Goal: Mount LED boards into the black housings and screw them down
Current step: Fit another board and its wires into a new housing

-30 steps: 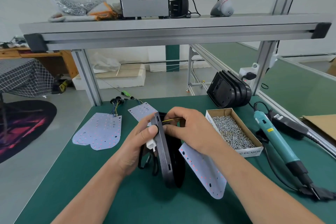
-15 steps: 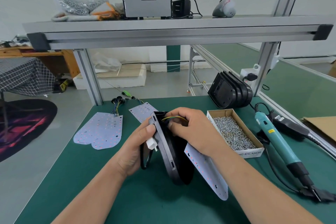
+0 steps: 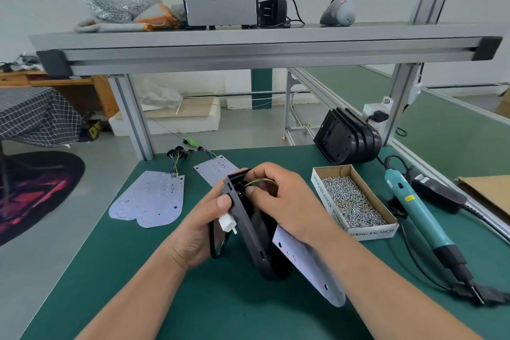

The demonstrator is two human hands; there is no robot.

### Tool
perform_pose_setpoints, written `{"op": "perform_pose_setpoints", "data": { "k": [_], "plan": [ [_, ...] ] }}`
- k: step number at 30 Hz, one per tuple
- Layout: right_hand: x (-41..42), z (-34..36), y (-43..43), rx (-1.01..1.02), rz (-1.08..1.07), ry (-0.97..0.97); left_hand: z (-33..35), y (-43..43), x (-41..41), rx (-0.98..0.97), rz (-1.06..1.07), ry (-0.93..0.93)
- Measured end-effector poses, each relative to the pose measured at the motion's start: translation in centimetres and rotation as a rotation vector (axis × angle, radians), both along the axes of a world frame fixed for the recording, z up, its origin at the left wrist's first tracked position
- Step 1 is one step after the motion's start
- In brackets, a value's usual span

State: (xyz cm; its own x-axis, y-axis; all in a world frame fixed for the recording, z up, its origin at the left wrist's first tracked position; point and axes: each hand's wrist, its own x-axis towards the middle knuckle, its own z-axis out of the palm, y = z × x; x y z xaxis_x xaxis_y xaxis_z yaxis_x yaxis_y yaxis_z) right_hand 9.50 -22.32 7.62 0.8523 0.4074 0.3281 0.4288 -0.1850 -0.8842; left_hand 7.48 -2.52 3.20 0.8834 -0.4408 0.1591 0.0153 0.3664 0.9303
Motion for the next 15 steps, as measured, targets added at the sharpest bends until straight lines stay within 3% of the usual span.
{"op": "perform_pose_setpoints", "data": {
  "k": [4,15],
  "plan": [
    [-0.23,0.04,0.08,0.014,0.039,0.016,0.15,0.21,0.04,-0.041,-0.075,-0.017],
    [-0.76,-0.48,0.68,0.041,-0.077,-0.033,0.06,-0.23,0.08,-0.03,0.051,0.029]
  ]
}}
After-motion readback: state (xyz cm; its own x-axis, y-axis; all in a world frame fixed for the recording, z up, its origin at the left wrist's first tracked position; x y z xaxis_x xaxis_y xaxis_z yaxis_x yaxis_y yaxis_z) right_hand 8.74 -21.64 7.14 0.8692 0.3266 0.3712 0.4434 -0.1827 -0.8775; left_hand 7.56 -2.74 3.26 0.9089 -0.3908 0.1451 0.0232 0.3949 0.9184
